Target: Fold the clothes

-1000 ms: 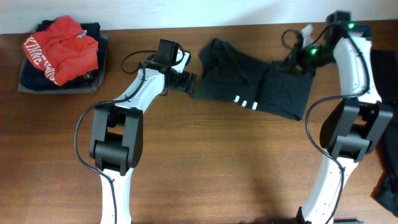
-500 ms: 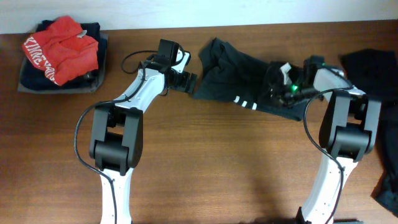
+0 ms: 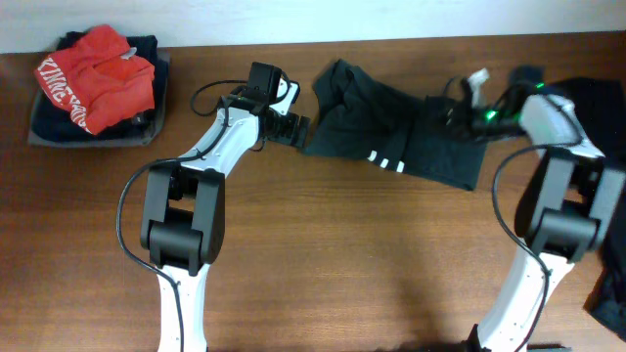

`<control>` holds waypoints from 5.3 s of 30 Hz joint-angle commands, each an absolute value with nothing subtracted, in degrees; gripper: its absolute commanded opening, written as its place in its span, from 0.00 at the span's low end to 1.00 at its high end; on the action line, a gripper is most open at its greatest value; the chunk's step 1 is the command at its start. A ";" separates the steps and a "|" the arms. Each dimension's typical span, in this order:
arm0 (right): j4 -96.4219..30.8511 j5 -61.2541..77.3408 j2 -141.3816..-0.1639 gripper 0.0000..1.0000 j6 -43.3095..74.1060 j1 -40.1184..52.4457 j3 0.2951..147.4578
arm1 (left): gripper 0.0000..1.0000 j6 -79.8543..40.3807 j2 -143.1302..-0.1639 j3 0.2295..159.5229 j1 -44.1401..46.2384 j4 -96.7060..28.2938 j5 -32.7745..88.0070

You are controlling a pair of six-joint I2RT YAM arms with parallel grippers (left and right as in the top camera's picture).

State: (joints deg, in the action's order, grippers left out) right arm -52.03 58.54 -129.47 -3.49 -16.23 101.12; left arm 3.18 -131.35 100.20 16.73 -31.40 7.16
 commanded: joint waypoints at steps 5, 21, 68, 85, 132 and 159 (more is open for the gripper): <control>-48.36 60.40 -127.35 0.24 -0.60 -17.87 105.06 | 0.99 2.52 -129.43 100.55 16.45 -31.53 8.21; -35.75 58.24 -143.37 0.26 3.75 -17.47 105.03 | 0.99 2.50 -129.43 100.55 16.45 -31.62 8.21; -59.70 74.76 -147.92 0.35 -14.79 -25.54 112.77 | 0.99 2.15 -129.43 100.55 16.45 -32.60 11.62; -78.83 72.20 -130.39 0.36 -23.86 -20.75 111.79 | 0.99 2.15 -129.43 100.55 16.45 -32.42 11.57; -63.64 38.50 -109.12 0.78 -4.23 -17.19 88.14 | 0.99 2.17 -129.43 100.55 13.93 -20.58 25.12; -64.53 38.06 -109.12 0.78 -4.21 -6.55 88.07 | 0.99 -9.63 -134.80 100.73 14.59 -14.41 36.42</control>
State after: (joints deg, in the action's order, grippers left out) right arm -64.51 38.37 -108.81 -3.64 -7.20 88.29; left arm -8.86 -134.06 100.20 12.71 -13.72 39.09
